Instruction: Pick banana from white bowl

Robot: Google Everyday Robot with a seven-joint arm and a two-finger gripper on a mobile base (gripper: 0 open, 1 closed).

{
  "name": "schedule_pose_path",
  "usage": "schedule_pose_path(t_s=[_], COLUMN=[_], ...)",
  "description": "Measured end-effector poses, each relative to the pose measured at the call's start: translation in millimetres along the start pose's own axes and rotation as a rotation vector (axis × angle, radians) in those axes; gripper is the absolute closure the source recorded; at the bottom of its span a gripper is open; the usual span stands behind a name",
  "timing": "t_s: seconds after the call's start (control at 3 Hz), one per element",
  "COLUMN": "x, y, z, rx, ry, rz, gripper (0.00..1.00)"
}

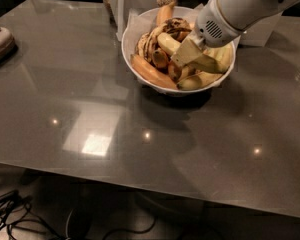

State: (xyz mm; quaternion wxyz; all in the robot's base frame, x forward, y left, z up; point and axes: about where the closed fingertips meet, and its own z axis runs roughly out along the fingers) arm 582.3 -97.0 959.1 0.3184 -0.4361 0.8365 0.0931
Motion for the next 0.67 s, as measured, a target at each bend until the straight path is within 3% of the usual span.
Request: schedule_pose_path(t_s=[0.67], x=[14], y=[12], z=[-46], rx=[0.015], ry=[0.031], rz=[-0.079], gripper=[1.0])
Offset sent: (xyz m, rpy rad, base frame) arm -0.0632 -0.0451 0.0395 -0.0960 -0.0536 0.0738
